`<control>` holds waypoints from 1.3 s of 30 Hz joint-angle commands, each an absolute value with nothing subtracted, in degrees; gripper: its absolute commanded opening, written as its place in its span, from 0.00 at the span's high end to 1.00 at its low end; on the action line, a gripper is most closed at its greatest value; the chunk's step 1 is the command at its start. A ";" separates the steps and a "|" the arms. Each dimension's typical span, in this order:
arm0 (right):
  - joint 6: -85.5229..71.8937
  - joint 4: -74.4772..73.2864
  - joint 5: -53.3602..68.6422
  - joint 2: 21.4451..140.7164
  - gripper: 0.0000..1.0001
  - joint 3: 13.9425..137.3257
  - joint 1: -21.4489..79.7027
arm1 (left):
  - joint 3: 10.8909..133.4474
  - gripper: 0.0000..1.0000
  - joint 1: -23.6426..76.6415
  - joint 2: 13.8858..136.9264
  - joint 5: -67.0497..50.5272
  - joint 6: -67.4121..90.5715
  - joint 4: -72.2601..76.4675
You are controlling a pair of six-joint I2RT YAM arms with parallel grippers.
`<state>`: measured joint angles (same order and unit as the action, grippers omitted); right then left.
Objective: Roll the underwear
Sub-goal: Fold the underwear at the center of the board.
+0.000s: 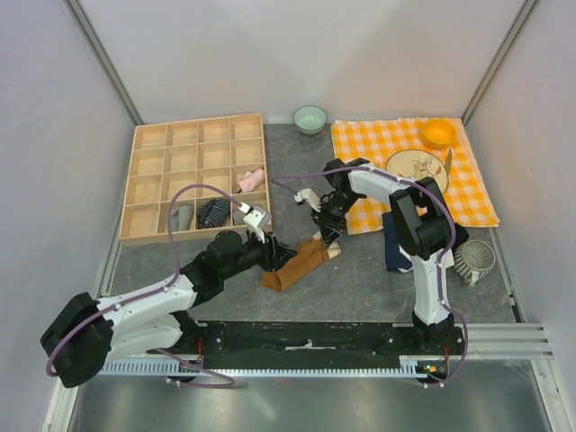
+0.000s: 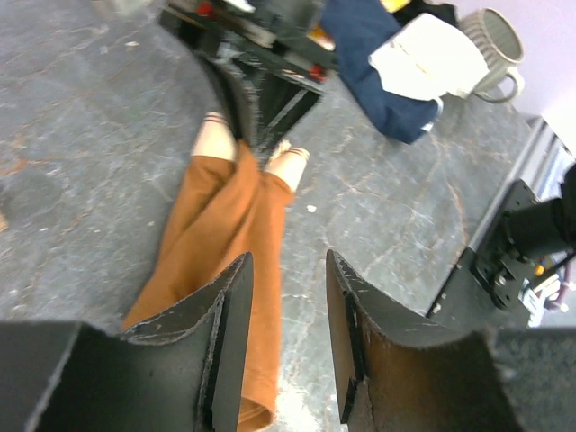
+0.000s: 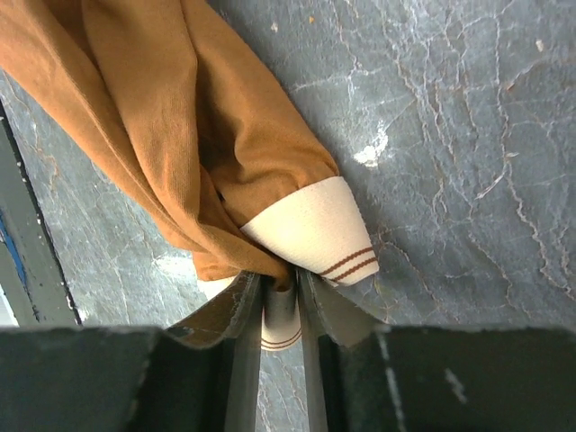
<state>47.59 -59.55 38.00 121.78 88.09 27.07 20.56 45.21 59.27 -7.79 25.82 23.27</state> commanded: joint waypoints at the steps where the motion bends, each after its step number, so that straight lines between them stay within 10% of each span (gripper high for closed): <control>1: 46.94 -55.55 39.55 120.68 0.70 88.68 27.51 | 20.82 0.57 49.91 58.27 -8.09 20.83 23.11; 39: 42.80 -53.09 30.93 120.85 0.52 99.75 31.29 | 23.29 0.62 55.55 82.80 10.46 26.01 24.97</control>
